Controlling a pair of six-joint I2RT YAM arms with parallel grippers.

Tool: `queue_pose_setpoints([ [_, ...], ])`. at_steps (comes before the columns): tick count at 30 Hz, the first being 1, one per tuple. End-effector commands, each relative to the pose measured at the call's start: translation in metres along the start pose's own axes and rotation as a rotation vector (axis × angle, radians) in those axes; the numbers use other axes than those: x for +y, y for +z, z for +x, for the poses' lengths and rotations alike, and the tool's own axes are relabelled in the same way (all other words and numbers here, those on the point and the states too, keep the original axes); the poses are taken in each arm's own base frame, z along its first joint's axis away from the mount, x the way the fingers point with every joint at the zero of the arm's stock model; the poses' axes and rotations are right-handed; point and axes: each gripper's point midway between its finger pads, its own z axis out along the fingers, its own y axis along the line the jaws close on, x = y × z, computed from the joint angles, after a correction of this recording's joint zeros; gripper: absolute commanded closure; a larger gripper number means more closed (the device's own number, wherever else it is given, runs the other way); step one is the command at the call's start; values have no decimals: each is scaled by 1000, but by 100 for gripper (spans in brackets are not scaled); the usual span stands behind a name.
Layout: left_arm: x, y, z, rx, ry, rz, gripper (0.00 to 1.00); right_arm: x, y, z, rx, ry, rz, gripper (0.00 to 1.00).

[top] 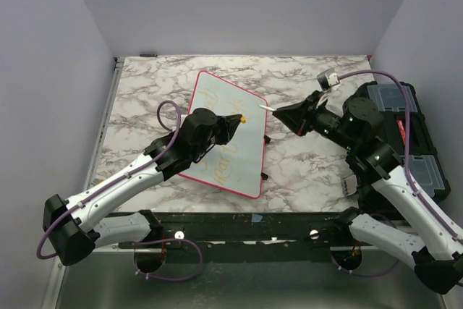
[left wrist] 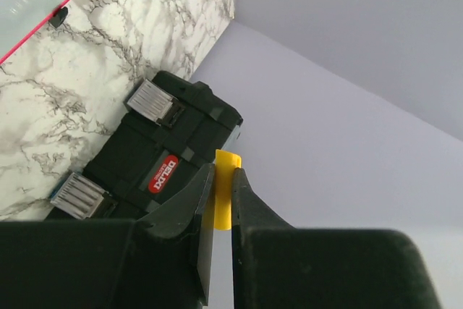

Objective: Write a sentence on the whiteboard
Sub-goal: Insert the whiteboard marker without the cap into the pen cap.

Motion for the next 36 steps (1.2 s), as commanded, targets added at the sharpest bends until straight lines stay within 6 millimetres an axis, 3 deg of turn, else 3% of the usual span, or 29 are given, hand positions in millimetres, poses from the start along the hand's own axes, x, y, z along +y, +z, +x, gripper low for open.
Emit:
queue_pose_setpoints([
  [1,-5,-10,-19,-72,-392,-33,100,13,14,-1,32,-52,-9,99],
  [5,-1,-13,-27,-106,-433,-48,100,37,29,15,74,-135,17,99],
  [8,1,-16,-31,-111,-459,-44,100,44,36,26,92,-165,44,99],
  [17,10,-23,-50,-158,-503,-26,100,36,41,39,107,-154,93,99],
  [36,10,-20,-52,-172,-563,-29,100,38,44,77,194,-146,89,99],
])
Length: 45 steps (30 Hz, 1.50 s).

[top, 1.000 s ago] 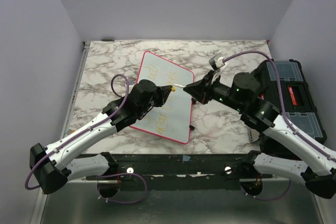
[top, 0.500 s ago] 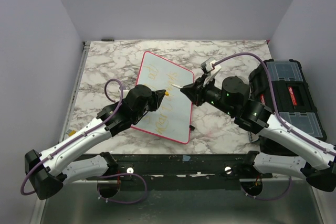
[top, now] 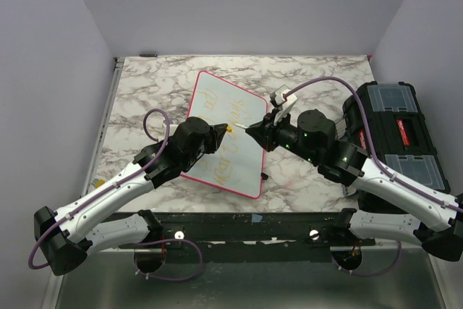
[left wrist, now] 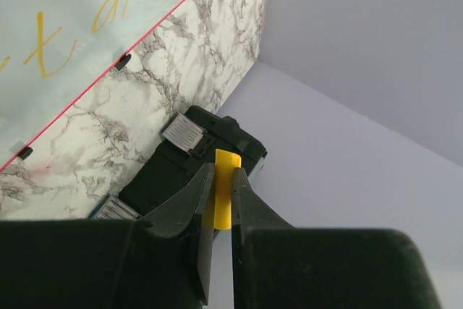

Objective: Write a sentence on the whiteboard
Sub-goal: Insert the whiteboard marker without the cap into the pen cap.

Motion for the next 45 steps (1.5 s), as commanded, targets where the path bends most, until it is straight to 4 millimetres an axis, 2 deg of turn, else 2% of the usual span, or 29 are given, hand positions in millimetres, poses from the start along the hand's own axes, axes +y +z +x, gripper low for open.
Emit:
queue_pose_setpoints([
  [1,-20,2,-13,-32,-600,1,100,-1,1,16,39,2,19,99],
  [22,-20,8,-14,-51,-629,-5,100,4,5,36,89,-1,8,99],
  [39,-18,13,-10,-24,-639,-9,100,7,14,36,80,7,11,99],
  [45,-17,13,-15,-38,-641,-9,100,10,13,36,88,-1,1,99],
])
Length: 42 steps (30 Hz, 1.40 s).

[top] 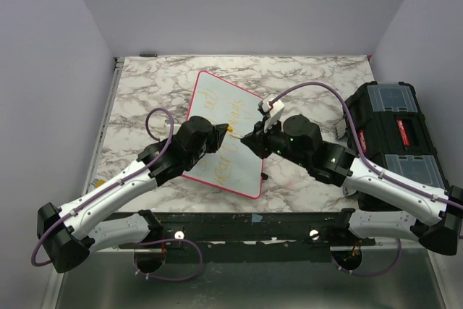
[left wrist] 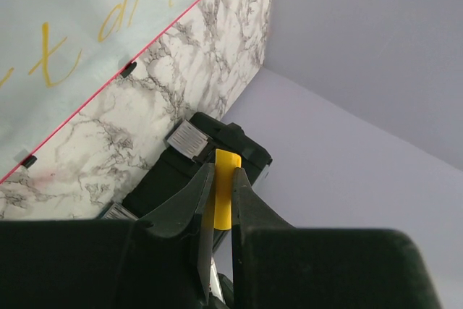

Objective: Write a sentence on the whiteboard
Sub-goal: Insert the whiteboard marker without the cap into the pen cap.

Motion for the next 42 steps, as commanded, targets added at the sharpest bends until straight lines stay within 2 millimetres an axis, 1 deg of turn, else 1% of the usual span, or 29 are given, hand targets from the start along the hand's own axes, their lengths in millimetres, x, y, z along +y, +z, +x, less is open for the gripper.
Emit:
queue_pose_setpoints([
  [1,-20,5,-15,-20,-648,-4,100,2,-1,-4,-13,-3,2,99],
  [5,-19,5,-20,-34,-649,-4,100,3,-9,-8,-34,-3,-7,99],
  [9,-18,5,-20,-28,-652,-5,100,5,-14,-15,-61,7,-21,99],
  [12,-19,5,-19,-20,-652,-5,100,6,-11,-16,-62,9,-20,100],
  [18,-21,4,-17,-14,-645,-3,100,6,-3,-11,-38,6,-12,99],
  [30,-20,0,-20,-12,-649,-1,100,9,2,-16,-52,16,-22,99],
  [42,-18,0,-19,-5,-651,-13,100,12,5,-20,-56,15,-31,99],
])
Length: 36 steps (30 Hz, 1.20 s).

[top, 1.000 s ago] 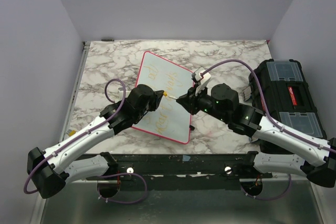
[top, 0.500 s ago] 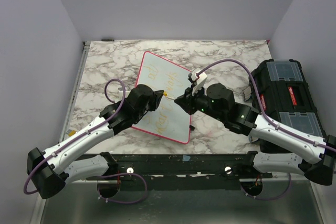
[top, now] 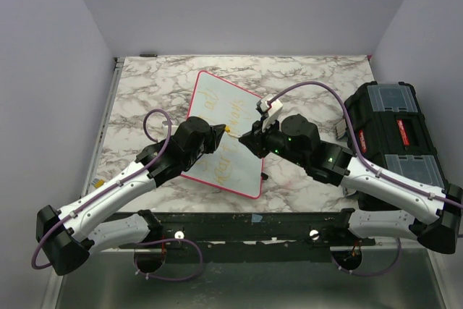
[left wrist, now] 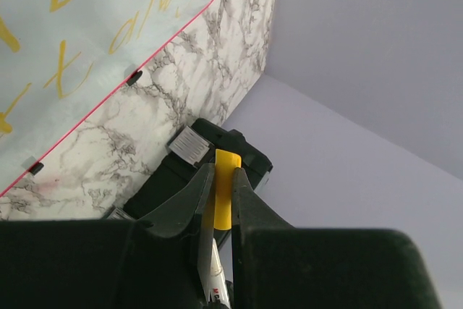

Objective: Write a sentence on the whiteboard
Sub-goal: Insert the whiteboard marker without the cap into the pen cap.

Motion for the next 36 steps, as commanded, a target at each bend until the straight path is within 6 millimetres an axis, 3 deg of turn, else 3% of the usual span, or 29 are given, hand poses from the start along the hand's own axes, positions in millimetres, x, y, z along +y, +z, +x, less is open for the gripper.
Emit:
queue_pose_setpoints([
  [1,-22,-2,-9,9,-642,-11,100,8,0,-19,-47,10,-24,99],
  [20,-21,1,-8,14,-636,-20,100,10,-7,-27,-82,20,-35,99],
  [36,-25,-2,3,75,-627,-19,100,-9,3,-21,-83,30,74,99],
])
